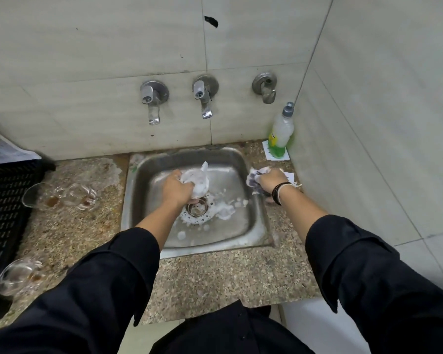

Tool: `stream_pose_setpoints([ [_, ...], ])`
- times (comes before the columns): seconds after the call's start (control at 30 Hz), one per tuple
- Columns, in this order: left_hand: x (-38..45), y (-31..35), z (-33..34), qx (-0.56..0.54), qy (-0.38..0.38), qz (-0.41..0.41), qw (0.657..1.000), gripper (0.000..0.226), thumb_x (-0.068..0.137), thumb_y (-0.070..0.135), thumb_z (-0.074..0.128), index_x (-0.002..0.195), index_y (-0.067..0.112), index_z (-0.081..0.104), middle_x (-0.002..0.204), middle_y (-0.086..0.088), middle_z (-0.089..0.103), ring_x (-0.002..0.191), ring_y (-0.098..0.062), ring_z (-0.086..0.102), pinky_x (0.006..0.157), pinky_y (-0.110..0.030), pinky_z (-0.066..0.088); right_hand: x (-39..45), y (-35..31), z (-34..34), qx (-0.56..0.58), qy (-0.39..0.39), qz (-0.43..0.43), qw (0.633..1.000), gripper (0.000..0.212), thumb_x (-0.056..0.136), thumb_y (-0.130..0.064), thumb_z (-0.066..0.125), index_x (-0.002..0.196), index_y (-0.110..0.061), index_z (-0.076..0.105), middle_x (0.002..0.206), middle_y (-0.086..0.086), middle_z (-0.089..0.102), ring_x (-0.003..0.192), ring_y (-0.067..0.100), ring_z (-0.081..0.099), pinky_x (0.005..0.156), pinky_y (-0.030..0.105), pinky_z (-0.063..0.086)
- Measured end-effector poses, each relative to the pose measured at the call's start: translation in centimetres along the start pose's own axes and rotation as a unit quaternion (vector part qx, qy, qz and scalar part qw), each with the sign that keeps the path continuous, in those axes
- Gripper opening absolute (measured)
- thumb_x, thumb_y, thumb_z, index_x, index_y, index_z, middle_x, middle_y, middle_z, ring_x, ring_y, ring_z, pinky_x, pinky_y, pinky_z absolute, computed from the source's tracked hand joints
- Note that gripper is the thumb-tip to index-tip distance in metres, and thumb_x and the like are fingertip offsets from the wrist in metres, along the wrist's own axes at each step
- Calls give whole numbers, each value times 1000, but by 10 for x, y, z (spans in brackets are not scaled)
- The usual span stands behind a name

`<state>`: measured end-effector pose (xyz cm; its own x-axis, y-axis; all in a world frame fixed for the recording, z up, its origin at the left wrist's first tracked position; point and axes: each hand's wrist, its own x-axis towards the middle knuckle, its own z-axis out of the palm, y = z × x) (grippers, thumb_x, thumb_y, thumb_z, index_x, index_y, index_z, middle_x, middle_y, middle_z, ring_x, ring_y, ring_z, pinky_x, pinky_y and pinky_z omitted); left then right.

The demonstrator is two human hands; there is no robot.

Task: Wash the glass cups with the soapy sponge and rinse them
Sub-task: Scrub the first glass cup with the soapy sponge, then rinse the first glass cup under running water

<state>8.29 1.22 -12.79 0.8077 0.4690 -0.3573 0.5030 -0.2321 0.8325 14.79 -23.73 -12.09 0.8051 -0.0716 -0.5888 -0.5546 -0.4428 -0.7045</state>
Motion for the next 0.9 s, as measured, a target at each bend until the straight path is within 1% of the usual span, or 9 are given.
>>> stream_pose_setpoints([
  [0.17,8,-3,17,-57,-18,-50,997,23,90,-7,55,106,8,61,113,-13,65,86,-31,71,60,-41,63,29,22,-30,37,137,13,990,22,94,-21,62,113,-12,57,119,8,56,94,36,65,57,51,61],
  [0.27,12,-9,21,-71,-12,-67,995,23,89,-5,58,102,13,61,116,-15,65,86,-33,72,59,-40,63,38,33,-36,-140,159,-18,977,27,90,-27,61,112,-12,55,114,14,61,105,40,64,79,49,58],
  [0.37,17,-13,20,-80,-22,-80,993,28,89,-6,59,113,8,60,118,-16,65,91,-37,72,52,-34,61,20,36,-37,-368,197,-59,907,31,93,-27,59,120,-11,58,122,13,59,112,36,61,85,38,51],
  [0.43,20,-14,18,-90,-22,-88,992,32,89,-6,59,118,7,60,121,-17,65,89,-39,73,52,-32,59,10,33,-33,-418,250,-115,866,30,91,-25,60,118,-10,62,122,13,53,112,36,56,83,39,52],
  [0.5,22,-13,16,-104,-23,-98,990,29,89,-6,59,114,9,61,120,-19,66,85,-39,74,51,-31,58,3,21,-25,-395,266,-169,863,25,90,-22,59,109,-7,66,117,16,55,108,37,56,84,40,52],
  [0.63,20,0,13,-146,-15,-104,984,23,92,-9,56,97,13,59,111,-19,66,80,-36,72,46,-27,55,-10,-35,-5,-247,161,-262,919,16,83,-12,60,92,-10,73,97,13,69,96,33,64,80,27,47],
  [0.73,20,8,4,-191,-4,-114,975,22,92,-8,56,101,12,59,111,-20,66,75,-34,72,47,-27,55,-24,-85,16,-173,143,-337,914,14,85,-24,67,89,-12,73,94,8,67,86,23,65,79,23,44],
  [0.8,17,13,-4,-213,3,-110,971,22,93,-8,56,99,13,58,109,-18,65,78,-34,71,49,-28,57,-33,-119,30,-135,152,-375,905,32,89,-41,66,93,-9,72,95,6,62,82,19,60,77,22,42],
  [0.9,11,18,-17,-230,19,-106,967,21,94,-9,55,95,12,57,104,-15,63,85,-35,68,48,-27,57,-42,-165,44,-124,195,-440,868,43,88,-53,65,70,-14,57,89,4,53,77,20,52,71,23,36],
])
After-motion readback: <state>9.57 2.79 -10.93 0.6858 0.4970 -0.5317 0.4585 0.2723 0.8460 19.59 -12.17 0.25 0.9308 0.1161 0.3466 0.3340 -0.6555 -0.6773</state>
